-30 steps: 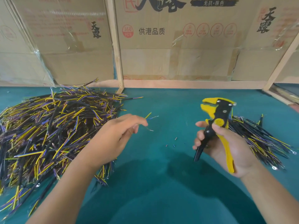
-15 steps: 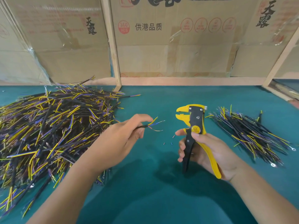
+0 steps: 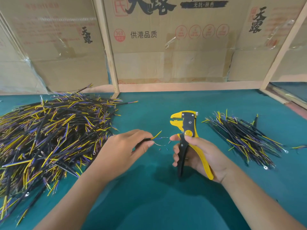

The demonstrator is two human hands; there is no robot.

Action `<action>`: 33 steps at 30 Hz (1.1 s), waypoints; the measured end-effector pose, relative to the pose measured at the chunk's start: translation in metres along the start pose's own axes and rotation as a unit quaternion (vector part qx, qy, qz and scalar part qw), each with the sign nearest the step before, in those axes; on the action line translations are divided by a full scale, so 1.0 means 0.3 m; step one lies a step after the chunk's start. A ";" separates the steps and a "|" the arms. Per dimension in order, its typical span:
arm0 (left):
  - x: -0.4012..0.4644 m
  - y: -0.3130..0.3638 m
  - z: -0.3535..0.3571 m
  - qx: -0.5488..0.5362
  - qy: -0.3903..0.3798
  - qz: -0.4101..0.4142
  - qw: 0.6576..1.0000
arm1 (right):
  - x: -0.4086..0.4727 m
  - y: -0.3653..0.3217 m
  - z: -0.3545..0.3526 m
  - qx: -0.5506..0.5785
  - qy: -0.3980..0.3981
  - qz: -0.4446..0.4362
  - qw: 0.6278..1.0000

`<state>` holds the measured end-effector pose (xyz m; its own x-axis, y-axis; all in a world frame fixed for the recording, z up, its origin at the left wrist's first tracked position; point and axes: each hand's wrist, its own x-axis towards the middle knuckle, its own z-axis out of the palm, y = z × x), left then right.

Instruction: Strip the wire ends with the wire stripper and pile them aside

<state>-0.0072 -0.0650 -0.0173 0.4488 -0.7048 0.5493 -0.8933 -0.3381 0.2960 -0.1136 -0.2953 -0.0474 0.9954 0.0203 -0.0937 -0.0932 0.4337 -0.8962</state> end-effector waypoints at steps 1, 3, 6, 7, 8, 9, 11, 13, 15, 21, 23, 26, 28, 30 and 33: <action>0.003 0.002 -0.002 0.014 -0.002 0.004 1.000 | 0.003 0.000 -0.001 0.003 0.002 0.001 1.000; 0.016 0.005 -0.008 0.022 0.008 0.017 1.000 | 0.010 0.002 -0.003 0.009 0.006 -0.004 1.000; 0.056 0.015 -0.013 0.022 0.015 0.048 0.998 | 0.016 0.000 0.000 0.024 0.009 -0.008 1.000; 0.073 0.020 -0.012 0.029 0.014 0.061 0.998 | 0.017 0.000 0.000 0.029 0.008 -0.008 1.000; 0.090 0.027 -0.010 0.038 0.012 0.074 0.997 | 0.016 0.000 0.000 0.034 0.006 -0.007 0.999; 0.106 0.034 -0.008 0.042 0.011 0.082 0.996 | 0.015 -0.001 -0.001 0.037 0.003 -0.005 0.999; 0.137 0.051 -0.004 0.047 0.010 0.093 0.994 | 0.012 -0.003 -0.001 0.039 -0.002 -0.003 0.999; 0.174 0.069 0.008 0.038 0.003 0.088 0.995 | 0.010 -0.005 -0.002 0.037 -0.005 -0.002 0.999; 0.226 0.099 0.030 -0.057 -0.014 0.016 0.998 | 0.012 -0.007 -0.002 0.045 -0.002 0.002 0.999; 0.446 0.272 0.142 -0.451 -0.162 -0.285 0.830 | 0.022 0.001 -0.008 0.064 0.024 0.023 0.997; 0.514 0.325 0.185 -0.480 -0.179 -0.317 0.798 | 0.021 0.003 -0.008 0.075 0.035 0.035 0.996; 0.598 0.364 0.248 -0.498 -0.166 -0.331 0.784 | 0.020 0.001 -0.010 0.091 0.051 0.054 0.993; 0.632 0.378 0.295 -0.506 -0.155 -0.340 0.778 | 0.021 -0.005 -0.009 0.085 0.061 0.060 0.993; 0.645 0.384 0.334 -0.502 -0.159 -0.352 0.774 | 0.022 -0.008 -0.006 0.083 0.064 0.066 0.992; 0.655 0.369 0.377 -0.477 -0.191 -0.361 0.778 | 0.017 -0.011 -0.007 0.094 0.057 0.069 0.992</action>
<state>-0.0204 -0.3115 0.0350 0.6231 -0.7416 -0.2486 0.0952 -0.2435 0.9652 -0.1082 -0.2985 -0.0460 0.9632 -0.0063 -0.2688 -0.2126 0.5940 -0.7758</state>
